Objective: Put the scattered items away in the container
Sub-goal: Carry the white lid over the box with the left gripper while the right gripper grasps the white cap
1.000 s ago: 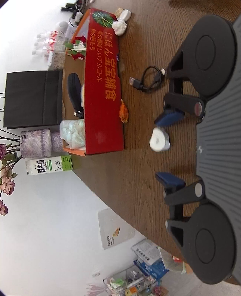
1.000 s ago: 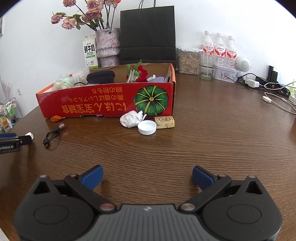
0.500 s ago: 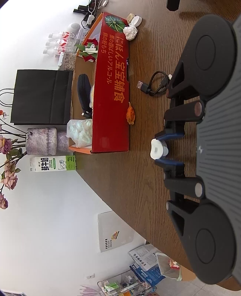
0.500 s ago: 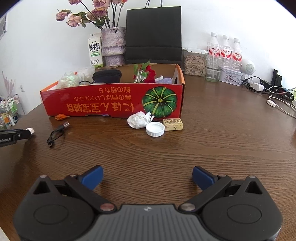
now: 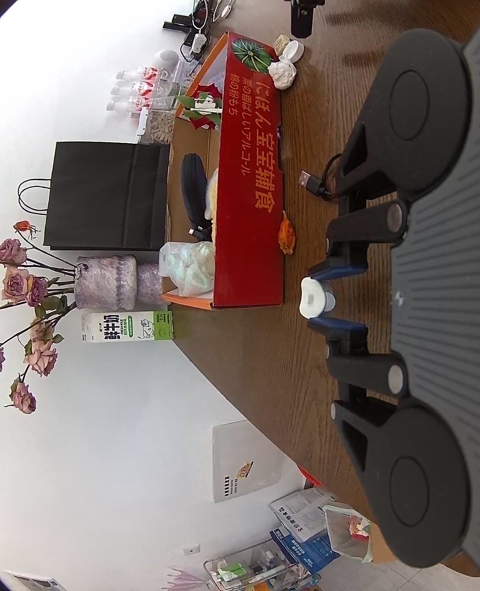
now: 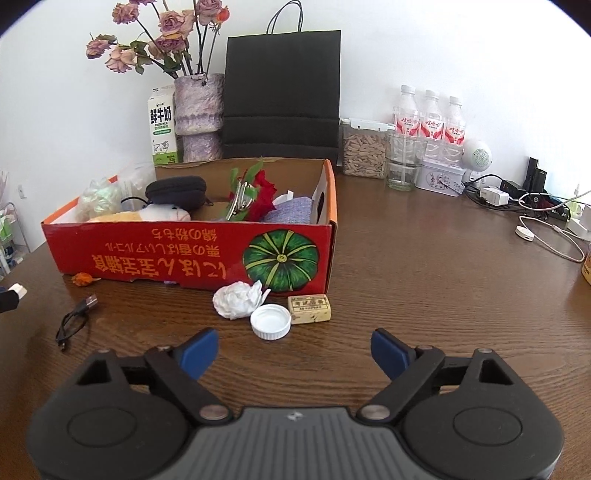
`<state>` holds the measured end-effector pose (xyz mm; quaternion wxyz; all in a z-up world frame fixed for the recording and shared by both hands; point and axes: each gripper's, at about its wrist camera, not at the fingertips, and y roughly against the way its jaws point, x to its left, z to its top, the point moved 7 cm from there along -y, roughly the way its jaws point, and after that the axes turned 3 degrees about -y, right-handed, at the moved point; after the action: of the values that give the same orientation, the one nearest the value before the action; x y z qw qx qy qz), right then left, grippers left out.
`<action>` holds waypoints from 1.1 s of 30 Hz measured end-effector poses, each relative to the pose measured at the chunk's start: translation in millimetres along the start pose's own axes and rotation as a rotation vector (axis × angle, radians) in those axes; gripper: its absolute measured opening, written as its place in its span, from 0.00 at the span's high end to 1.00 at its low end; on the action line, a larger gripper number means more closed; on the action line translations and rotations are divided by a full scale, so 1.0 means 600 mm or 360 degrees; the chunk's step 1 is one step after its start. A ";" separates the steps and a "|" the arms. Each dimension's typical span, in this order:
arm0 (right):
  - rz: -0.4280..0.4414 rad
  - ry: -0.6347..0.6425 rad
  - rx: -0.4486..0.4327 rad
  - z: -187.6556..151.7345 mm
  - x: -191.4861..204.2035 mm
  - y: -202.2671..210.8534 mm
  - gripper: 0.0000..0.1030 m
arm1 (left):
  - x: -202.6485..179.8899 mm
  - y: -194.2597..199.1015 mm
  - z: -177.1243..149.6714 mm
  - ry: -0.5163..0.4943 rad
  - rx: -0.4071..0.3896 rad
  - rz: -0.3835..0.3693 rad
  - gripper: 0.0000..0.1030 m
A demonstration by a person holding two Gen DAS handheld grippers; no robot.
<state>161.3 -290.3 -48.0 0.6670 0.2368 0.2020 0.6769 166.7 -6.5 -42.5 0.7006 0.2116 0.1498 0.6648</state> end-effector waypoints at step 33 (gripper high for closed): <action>0.0191 -0.0047 -0.0426 0.174 0.053 0.026 0.74 | -0.054 0.015 0.156 0.0052 -0.0353 -0.0067 0.78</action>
<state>210.6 -263.7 47.1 0.6538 0.1673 0.0857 0.7329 202.3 -47.6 40.6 0.7311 0.1187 0.0911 0.6657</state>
